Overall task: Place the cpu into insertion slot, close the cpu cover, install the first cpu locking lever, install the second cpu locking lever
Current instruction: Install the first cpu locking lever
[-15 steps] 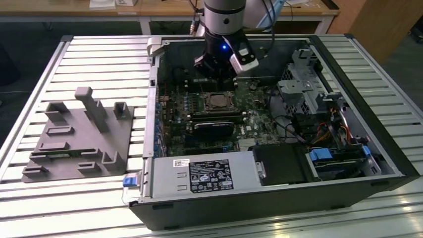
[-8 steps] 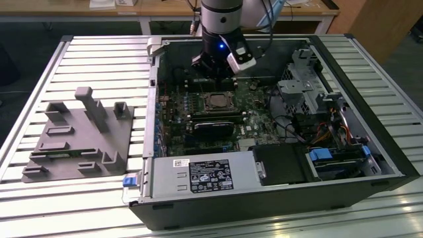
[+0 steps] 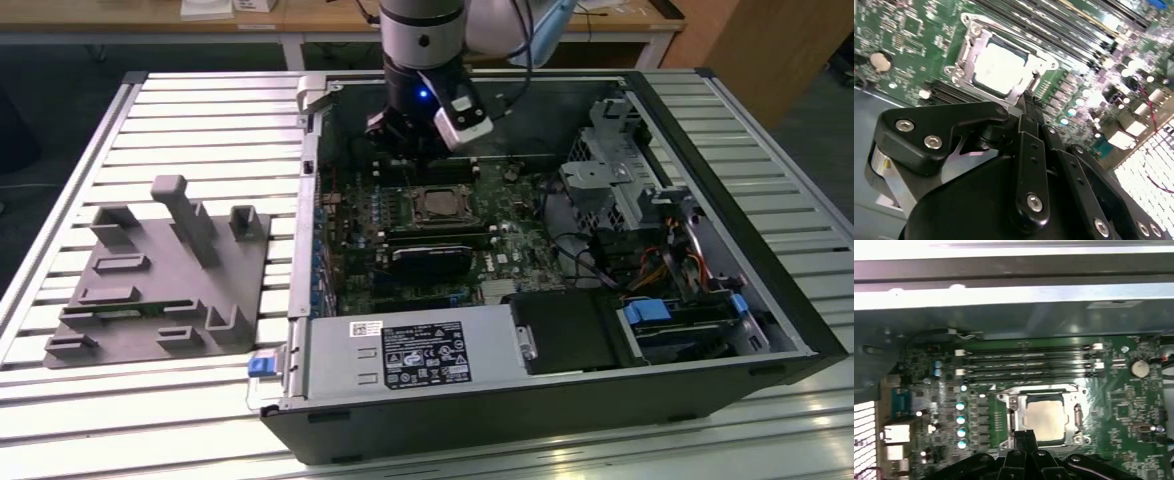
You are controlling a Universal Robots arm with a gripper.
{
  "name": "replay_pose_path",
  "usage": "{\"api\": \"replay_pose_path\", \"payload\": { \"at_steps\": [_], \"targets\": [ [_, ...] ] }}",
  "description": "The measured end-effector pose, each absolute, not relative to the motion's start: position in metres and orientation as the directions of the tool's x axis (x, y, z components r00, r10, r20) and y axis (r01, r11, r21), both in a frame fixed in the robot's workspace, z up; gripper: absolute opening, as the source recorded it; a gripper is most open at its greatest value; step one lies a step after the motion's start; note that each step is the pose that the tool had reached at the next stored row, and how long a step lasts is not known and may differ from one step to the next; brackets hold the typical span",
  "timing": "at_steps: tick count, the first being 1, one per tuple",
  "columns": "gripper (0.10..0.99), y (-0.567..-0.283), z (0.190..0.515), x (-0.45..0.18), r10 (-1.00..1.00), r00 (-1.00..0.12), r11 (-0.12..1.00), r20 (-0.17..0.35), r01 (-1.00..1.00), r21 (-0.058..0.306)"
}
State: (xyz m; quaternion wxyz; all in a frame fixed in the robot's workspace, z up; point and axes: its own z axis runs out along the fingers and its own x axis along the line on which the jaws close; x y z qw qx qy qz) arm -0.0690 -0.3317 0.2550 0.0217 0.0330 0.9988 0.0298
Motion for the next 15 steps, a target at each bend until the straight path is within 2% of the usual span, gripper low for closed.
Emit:
{"api": "replay_pose_path", "payload": {
  "at_steps": [10, 15],
  "targets": [
    [0.106, -0.332, 0.255, -0.092, 0.067, -0.997, 0.996, -0.041, 0.065, 0.064],
    [0.106, -0.333, 0.254, -0.097, 0.068, -0.997, 0.994, -0.039, 0.065, 0.09]
  ]
}}
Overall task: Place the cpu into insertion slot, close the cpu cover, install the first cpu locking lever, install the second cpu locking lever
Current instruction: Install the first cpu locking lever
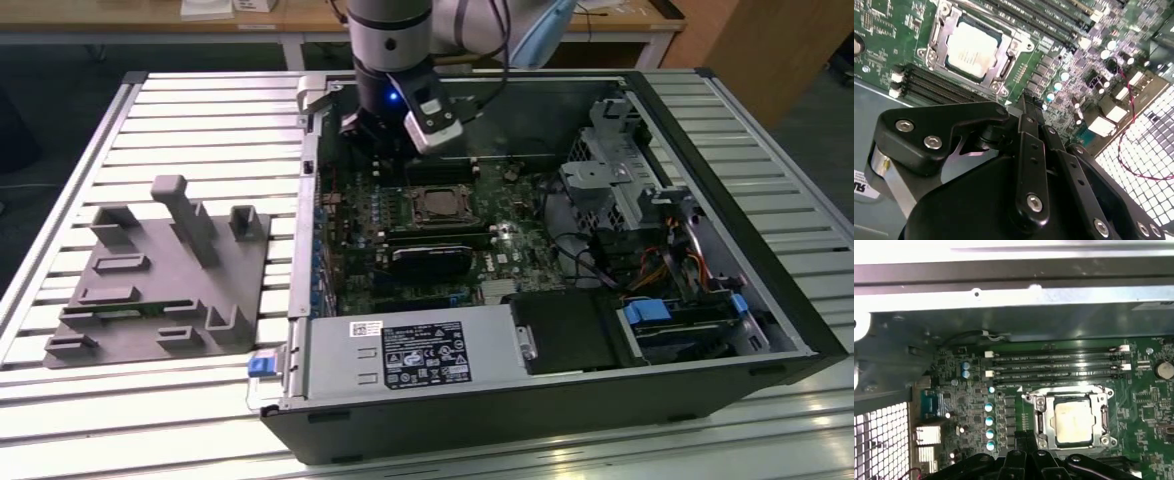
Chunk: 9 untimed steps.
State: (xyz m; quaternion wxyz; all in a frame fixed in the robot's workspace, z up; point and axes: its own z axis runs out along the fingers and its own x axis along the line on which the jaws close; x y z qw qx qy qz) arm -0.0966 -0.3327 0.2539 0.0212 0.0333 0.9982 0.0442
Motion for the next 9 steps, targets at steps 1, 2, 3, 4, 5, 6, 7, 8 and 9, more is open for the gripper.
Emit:
{"api": "replay_pose_path", "payload": {
  "at_steps": [1, 2, 3, 4, 5, 6, 7, 8, 9],
  "targets": [
    [0.106, -0.3328, 0.2537, -0.0971, 0.069, -0.997, 0.993, -0.039, 0.065, 0.097],
    [0.106, -0.333, 0.2536, -0.0979, 0.069, -0.997, 0.992, -0.038, 0.065, 0.104],
    [0.106, -0.3331, 0.2534, -0.0985, 0.069, -0.997, 0.992, -0.038, 0.065, 0.111],
    [0.106, -0.3332, 0.2532, -0.0993, 0.069, -0.997, 0.991, -0.037, 0.065, 0.119],
    [0.106, -0.3333, 0.253, -0.1001, 0.07, -0.997, 0.99, -0.037, 0.065, 0.128],
    [0.106, -0.3335, 0.2528, -0.1006, 0.07, -0.997, 0.988, -0.036, 0.065, 0.138],
    [0.106, -0.3336, 0.2526, -0.1011, 0.071, -0.997, 0.987, -0.035, 0.065, 0.15],
    [0.106, -0.3338, 0.2525, -0.1015, 0.071, -0.997, 0.984, -0.034, 0.065, 0.163],
    [0.106, -0.3339, 0.2523, -0.1019, 0.071, -0.997, 0.982, -0.033, 0.065, 0.176]
  ]
}}
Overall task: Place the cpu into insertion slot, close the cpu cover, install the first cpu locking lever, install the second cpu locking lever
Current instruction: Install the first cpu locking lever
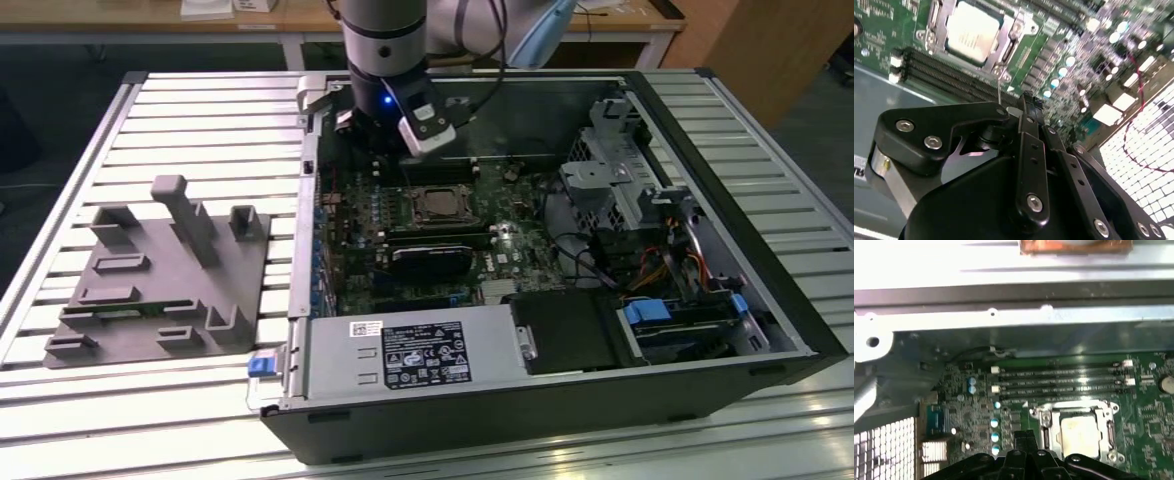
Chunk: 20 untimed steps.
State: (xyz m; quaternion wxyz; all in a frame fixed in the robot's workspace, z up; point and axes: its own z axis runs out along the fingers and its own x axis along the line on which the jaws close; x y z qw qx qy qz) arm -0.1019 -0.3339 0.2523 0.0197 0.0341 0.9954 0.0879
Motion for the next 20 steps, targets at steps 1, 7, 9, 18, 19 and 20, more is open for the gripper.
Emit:
{"api": "replay_pose_path", "payload": {
  "at_steps": [1, 7, 9, 18, 19, 20],
  "targets": [
    [0.106, -0.3341, 0.2521, -0.1023, 0.072, -0.997, 0.98, -0.032, 0.064, 0.19],
    [0.106, -0.3346, 0.2505, -0.1065, 0.073, -0.997, 0.966, -0.028, 0.064, 0.249],
    [0.106, -0.3347, 0.2497, -0.1071, 0.074, -0.997, 0.962, -0.027, 0.064, 0.266],
    [0.106, -0.3348, 0.2431, -0.1068, 0.074, -0.997, 0.95, -0.023, 0.063, 0.305],
    [0.106, -0.3348, 0.2426, -0.1063, 0.074, -0.997, 0.95, -0.023, 0.063, 0.305],
    [0.106, -0.3348, 0.2422, -0.1055, 0.074, -0.997, 0.95, -0.023, 0.064, 0.304]
  ]
}}
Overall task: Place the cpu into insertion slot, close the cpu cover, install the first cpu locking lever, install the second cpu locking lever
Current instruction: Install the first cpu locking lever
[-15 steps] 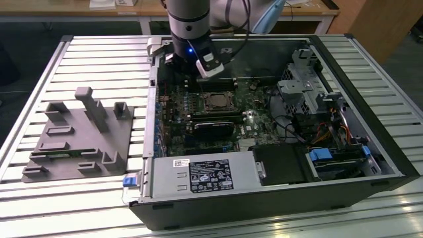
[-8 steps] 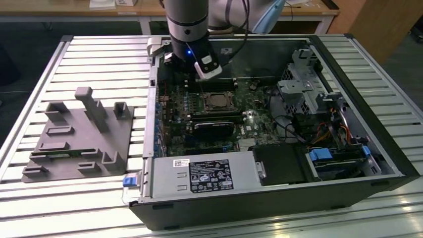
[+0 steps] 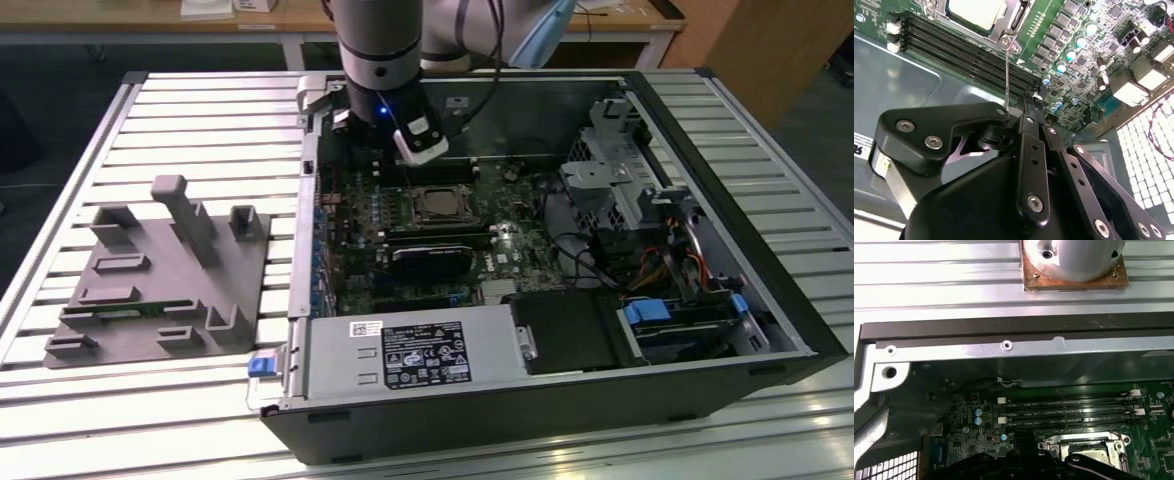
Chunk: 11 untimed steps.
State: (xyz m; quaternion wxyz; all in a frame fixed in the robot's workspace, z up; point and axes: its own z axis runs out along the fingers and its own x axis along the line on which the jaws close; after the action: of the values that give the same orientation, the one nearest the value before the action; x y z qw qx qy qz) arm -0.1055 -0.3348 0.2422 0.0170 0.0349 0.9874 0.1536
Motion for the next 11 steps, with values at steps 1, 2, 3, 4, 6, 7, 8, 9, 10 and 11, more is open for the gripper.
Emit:
{"api": "replay_pose_path", "payload": {
  "at_steps": [1, 2, 3, 4, 6, 7, 8, 9, 10, 11],
  "targets": [
    [0.106, -0.335, 0.242, -0.105, 0.074, -0.997, 0.95, -0.023, 0.064, 0.305],
    [0.106, -0.335, 0.242, -0.103, 0.074, -0.997, 0.95, -0.023, 0.064, 0.305],
    [0.106, -0.335, 0.242, -0.102, 0.074, -0.997, 0.95, -0.023, 0.064, 0.305],
    [0.106, -0.335, 0.241, -0.101, 0.074, -0.997, 0.95, -0.023, 0.064, 0.305],
    [0.106, -0.334, 0.241, -0.097, 0.074, -0.997, 0.95, -0.023, 0.064, 0.305],
    [0.106, -0.334, 0.241, -0.096, 0.074, -0.997, 0.95, -0.023, 0.064, 0.305],
    [0.106, -0.334, 0.241, -0.093, 0.074, -0.997, 0.95, -0.023, 0.064, 0.305],
    [0.106, -0.334, 0.241, -0.091, 0.074, -0.997, 0.95, -0.023, 0.064, 0.305],
    [0.106, -0.334, 0.241, -0.088, 0.074, -0.997, 0.95, -0.023, 0.064, 0.305],
    [0.106, -0.334, 0.241, -0.086, 0.074, -0.997, 0.95, -0.023, 0.064, 0.305]
  ]
}}
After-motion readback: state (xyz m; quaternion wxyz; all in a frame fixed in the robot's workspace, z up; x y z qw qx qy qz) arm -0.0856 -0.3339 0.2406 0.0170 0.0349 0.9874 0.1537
